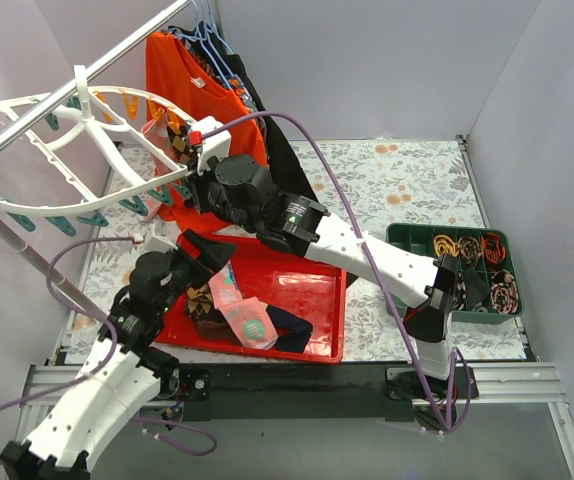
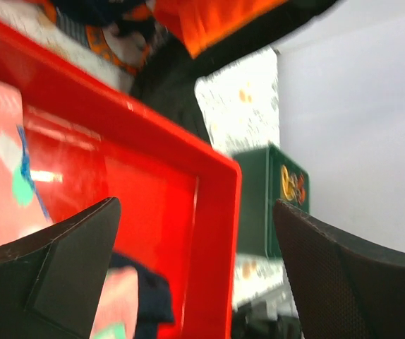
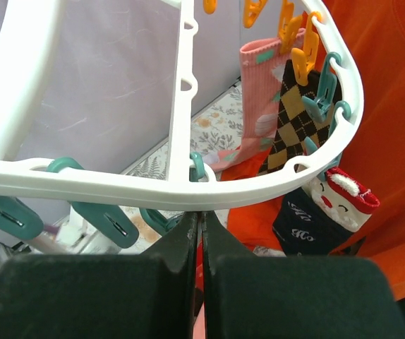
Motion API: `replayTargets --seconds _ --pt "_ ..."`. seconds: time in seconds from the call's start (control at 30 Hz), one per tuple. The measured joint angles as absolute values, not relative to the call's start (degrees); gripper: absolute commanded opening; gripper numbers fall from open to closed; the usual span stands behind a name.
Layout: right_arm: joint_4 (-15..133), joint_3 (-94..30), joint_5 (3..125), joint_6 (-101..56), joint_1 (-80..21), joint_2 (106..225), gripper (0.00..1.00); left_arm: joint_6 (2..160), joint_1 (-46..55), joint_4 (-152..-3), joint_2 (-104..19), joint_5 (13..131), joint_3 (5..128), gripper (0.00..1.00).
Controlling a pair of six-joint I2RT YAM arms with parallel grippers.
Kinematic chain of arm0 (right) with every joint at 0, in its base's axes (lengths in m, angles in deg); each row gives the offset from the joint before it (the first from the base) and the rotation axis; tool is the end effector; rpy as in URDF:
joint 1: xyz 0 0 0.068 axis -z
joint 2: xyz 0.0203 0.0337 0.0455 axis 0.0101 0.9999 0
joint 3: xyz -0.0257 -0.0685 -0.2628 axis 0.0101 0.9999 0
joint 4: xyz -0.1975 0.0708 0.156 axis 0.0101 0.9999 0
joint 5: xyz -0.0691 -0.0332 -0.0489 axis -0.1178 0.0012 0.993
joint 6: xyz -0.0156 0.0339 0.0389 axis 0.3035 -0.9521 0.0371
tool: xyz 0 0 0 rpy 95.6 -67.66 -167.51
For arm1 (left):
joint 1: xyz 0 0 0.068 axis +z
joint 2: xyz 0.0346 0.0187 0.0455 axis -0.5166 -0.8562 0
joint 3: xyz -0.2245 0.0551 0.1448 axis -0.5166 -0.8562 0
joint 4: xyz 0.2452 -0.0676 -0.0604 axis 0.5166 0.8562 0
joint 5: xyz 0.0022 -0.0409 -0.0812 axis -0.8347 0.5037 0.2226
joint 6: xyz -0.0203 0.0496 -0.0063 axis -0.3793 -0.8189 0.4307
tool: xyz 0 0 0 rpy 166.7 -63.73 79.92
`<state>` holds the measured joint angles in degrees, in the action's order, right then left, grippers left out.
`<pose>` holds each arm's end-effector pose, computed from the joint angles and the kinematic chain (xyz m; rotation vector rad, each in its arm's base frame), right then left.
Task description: Remove the socks clipped to the hanger
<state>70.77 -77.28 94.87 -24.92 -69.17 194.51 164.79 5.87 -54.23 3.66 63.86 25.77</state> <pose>0.1759 0.4102 0.4642 -0.5165 1.5558 0.7291 0.1239 -0.0584 0.2755 -1.2539 1.7823 -1.3472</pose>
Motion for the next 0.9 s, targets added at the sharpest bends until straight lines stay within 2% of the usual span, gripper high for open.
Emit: replayTargets --seconds 0.2,0.37,0.47,0.63,0.73,0.77,0.8,0.83,0.87,0.9 --pt "71.16 -75.78 93.12 -26.19 -69.17 192.2 0.01 159.98 5.87 -72.26 -10.22 56.54 23.98 0.93" --pt "71.25 -75.69 91.51 -27.04 -69.17 191.83 0.01 149.84 5.89 -91.45 -23.49 50.0 20.2 0.96" --pt "71.6 -75.62 90.57 -27.59 -69.17 191.83 0.01 144.27 6.09 -97.57 -32.32 47.57 21.44 0.97" --pt "71.86 -75.62 89.3 -27.9 -69.2 191.83 0.01 138.43 6.68 -103.93 -44.01 44.6 27.45 0.94" --pt "71.84 -75.45 88.97 -27.92 -69.22 191.83 0.01 136.77 7.03 -106.82 -48.91 43.36 31.23 0.89" --pt "71.64 -75.08 88.9 -27.92 -69.22 191.72 0.01 136.23 7.05 -107.54 -50.61 43.12 32.68 0.86" --pt "71.58 -74.64 88.75 -27.94 -69.22 191.52 0.01 135.77 7.14 -108.13 -52.27 42.98 34.08 0.71" --pt "71.58 -74.2 88.71 -27.94 -69.22 191.37 0.01 135.15 7.18 -108.72 -53.91 42.96 35.48 0.62" --pt "71.58 -73.74 88.58 -27.94 -69.22 191.13 0.01 134.8 7.25 -108.96 -55.18 42.88 36.55 0.48" --pt "71.64 -73.35 88.53 -27.94 -69.22 190.97 0.02 134.24 7.29 -109.26 -56.32 42.63 37.53 0.25"
